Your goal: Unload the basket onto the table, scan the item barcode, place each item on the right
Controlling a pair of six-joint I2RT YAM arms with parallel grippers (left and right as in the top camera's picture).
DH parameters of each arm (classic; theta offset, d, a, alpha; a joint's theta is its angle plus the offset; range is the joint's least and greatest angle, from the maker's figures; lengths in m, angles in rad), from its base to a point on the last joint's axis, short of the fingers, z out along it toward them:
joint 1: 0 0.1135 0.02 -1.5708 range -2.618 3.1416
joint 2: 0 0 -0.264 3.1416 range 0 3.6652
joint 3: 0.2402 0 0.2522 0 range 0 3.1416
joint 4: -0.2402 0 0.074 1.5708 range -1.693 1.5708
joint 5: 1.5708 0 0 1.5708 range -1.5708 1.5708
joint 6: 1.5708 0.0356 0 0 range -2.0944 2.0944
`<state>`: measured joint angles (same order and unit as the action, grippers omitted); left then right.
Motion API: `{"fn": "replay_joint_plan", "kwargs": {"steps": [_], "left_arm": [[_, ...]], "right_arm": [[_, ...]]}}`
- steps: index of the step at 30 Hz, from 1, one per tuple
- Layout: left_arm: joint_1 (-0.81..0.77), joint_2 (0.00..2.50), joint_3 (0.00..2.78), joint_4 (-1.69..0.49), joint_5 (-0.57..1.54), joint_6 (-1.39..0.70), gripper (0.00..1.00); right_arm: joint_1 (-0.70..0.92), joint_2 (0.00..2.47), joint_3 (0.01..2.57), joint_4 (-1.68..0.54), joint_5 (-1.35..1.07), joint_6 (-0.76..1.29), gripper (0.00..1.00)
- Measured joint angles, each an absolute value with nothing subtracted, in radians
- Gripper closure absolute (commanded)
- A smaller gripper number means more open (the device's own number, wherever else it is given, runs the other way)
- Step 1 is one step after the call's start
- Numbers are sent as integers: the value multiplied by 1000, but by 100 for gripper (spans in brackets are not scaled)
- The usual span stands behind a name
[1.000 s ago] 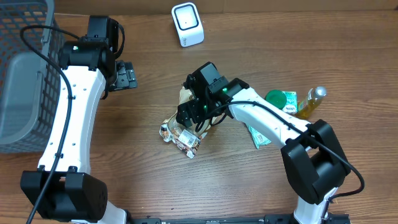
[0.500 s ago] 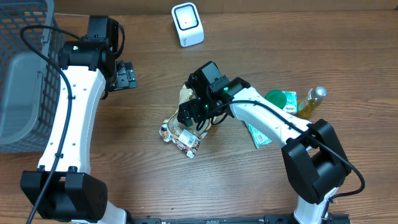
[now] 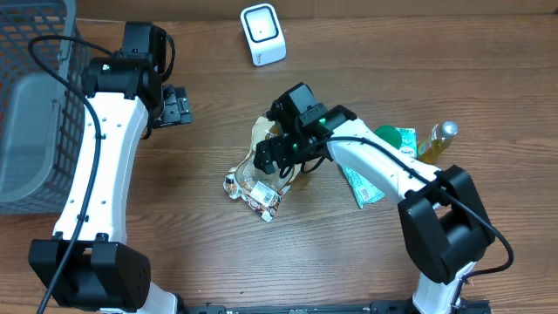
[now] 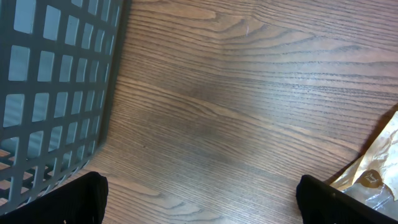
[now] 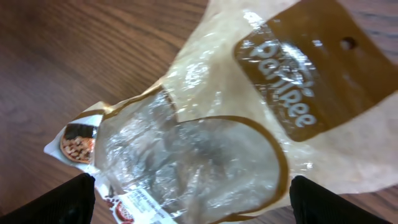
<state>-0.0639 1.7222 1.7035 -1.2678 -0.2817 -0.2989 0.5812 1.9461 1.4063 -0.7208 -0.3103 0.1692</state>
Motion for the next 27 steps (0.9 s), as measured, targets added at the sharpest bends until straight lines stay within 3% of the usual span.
{"fn": "replay_joint_plan", "kwargs": {"steps": [27], "left_arm": [[-64, 1722, 1703, -1256, -279, -299, 0]], "right_arm": [[461, 1946, 1406, -760, -310, 183, 0]]}}
